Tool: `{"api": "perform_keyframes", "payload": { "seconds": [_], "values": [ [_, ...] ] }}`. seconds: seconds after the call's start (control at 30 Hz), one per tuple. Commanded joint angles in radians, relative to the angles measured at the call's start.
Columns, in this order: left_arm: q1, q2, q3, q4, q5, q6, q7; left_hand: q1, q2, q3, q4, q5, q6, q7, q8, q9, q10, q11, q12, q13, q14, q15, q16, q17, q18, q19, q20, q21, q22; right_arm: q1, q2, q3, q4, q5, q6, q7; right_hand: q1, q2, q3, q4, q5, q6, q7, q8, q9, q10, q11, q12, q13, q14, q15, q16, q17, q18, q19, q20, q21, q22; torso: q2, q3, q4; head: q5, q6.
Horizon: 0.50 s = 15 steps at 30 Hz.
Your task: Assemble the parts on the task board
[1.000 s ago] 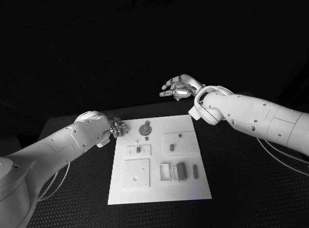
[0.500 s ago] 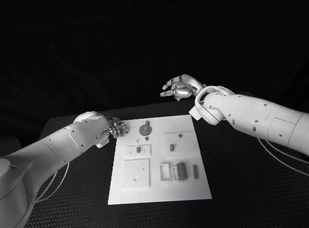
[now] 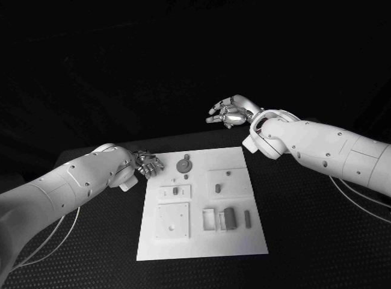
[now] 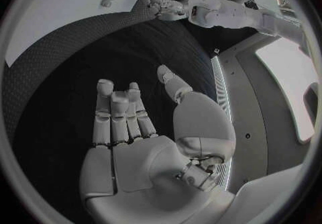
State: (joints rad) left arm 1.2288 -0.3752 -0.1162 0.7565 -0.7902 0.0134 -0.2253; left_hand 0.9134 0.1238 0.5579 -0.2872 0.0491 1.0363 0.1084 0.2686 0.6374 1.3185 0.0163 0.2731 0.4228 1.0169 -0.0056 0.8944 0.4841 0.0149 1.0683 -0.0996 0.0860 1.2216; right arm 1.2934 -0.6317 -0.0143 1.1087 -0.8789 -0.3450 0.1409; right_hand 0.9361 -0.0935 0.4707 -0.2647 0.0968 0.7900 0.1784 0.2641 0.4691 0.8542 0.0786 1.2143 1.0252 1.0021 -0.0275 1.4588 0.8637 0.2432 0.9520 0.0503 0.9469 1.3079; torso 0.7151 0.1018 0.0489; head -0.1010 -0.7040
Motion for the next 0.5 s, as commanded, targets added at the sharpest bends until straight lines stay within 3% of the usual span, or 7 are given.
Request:
{"api": "perform_keyframes", "payload": {
  "seconds": [0.03, 0.1, 0.2, 0.27, 0.37, 0.5],
  "values": [
    [0.01, -0.035, 0.001, 0.072, 0.056, -0.091, -0.032, 0.003, 0.003, 0.01, -0.001, 0.004, 0.011, -0.005, 0.005, 0.001, 0.011, -0.001, -0.005, 0.004, 0.012, -0.001, 0.004, 0.005, -0.005, 0.011, -0.002, 0.006, 0.003, 0.0, 0.0, 0.001, -0.002, 0.0, 0.01, 0.005, -0.01, 0.001, -0.002, 0.004, -0.002, 0.0, 0.01, -0.003, -0.001, -0.006, -0.001, 0.005, -0.001, -0.009, -0.001, 0.005, -0.002, 0.019, 0.002, -0.004, -0.007, 0.01, -0.004, -0.0051, 0.0029, -0.001, 0.002],
    [0.019, -0.068, 0.0, 0.131, 0.034, -0.119, -0.038, 0.004, -0.001, 0.015, -0.001, 0.006, 0.015, -0.007, 0.006, -0.002, 0.023, -0.004, -0.007, 0.01, 0.023, -0.005, 0.006, 0.01, -0.005, 0.021, -0.006, 0.008, 0.008, 0.0, -0.001, 0.001, -0.005, 0.0, 0.01, -0.002, -0.01, 0.001, -0.001, 0.004, -0.002, 0.001, 0.01, -0.003, -0.001, -0.006, -0.001, 0.005, -0.001, -0.009, -0.001, 0.005, -0.002, 0.019, 0.002, -0.004, -0.007, 0.01, -0.008, -0.0097, 0.0058, 0.002, -0.003],
    [0.022, -0.095, -0.001, 0.182, 0.014, -0.136, -0.049, 0.004, -0.003, 0.016, -0.001, 0.007, 0.017, -0.007, 0.006, -0.003, 0.026, -0.005, -0.008, 0.012, 0.026, -0.006, 0.006, 0.012, -0.005, 0.024, -0.008, 0.009, 0.01, 0.0, -0.002, 0.0, -0.007, 0.0, 0.011, -0.002, -0.01, 0.003, -0.001, 0.005, -0.002, 0.001, 0.01, -0.003, -0.001, -0.006, -0.001, 0.005, -0.002, -0.008, -0.001, 0.005, -0.002, 0.019, 0.002, -0.004, -0.006, 0.01, -0.01, -0.0132, 0.008, 0.005, -0.007],
    [0.026, -0.125, -0.002, 0.24, -0.009, -0.155, -0.066, 0.004, -0.006, 0.017, -0.002, 0.006, 0.021, -0.009, 0.008, -0.004, 0.032, -0.007, -0.009, 0.016, 0.032, -0.008, 0.007, 0.016, -0.005, 0.029, -0.01, 0.009, 0.012, 0.0, -0.002, 0.0, -0.011, 0.0, 0.011, -0.002, -0.01, 0.003, -0.001, 0.005, -0.002, 0.001, 0.01, -0.003, -0.001, -0.005, -0.001, 0.006, -0.002, -0.008, -0.001, 0.006, -0.002, 0.019, 0.003, -0.004, -0.006, 0.01, -0.014, -0.0174, 0.0109, 0.006, -0.013],
    [0.026, -0.163, -0.003, 0.318, -0.037, -0.184, -0.099, 0.006, -0.011, 0.019, -0.002, 0.007, 0.025, -0.01, 0.009, -0.005, 0.038, -0.009, -0.011, 0.019, 0.036, -0.01, 0.008, 0.02, -0.005, 0.033, -0.012, 0.01, 0.015, 0.0, -0.002, 0.0, -0.016, 0.0, 0.013, -0.002, -0.01, 0.003, -0.001, 0.005, -0.002, 0.001, 0.01, -0.003, -0.001, -0.005, -0.001, 0.006, -0.002, -0.008, -0.001, 0.006, -0.002, 0.019, 0.003, -0.005, -0.006, 0.01, -0.018, -0.0214, 0.013, 0.009, -0.018],
    [0.026, -0.191, -0.007, 0.382, -0.077, -0.207, -0.135, 0.006, -0.014, 0.021, -0.003, 0.009, 0.031, -0.013, 0.011, -0.007, 0.045, -0.012, -0.012, 0.024, 0.041, -0.012, 0.009, 0.026, -0.005, 0.038, -0.014, 0.01, 0.018, 0.0, -0.005, 0.0, -0.017, 0.0, 0.013, -0.002, -0.01, 0.003, -0.001, 0.005, -0.002, 0.001, 0.009, -0.003, -0.001, -0.005, -0.001, 0.006, -0.002, -0.008, -0.001, 0.006, -0.002, 0.019, 0.003, -0.005, -0.006, 0.01, -0.02, -0.0249, 0.0154, 0.009, -0.025]
  ]
}}
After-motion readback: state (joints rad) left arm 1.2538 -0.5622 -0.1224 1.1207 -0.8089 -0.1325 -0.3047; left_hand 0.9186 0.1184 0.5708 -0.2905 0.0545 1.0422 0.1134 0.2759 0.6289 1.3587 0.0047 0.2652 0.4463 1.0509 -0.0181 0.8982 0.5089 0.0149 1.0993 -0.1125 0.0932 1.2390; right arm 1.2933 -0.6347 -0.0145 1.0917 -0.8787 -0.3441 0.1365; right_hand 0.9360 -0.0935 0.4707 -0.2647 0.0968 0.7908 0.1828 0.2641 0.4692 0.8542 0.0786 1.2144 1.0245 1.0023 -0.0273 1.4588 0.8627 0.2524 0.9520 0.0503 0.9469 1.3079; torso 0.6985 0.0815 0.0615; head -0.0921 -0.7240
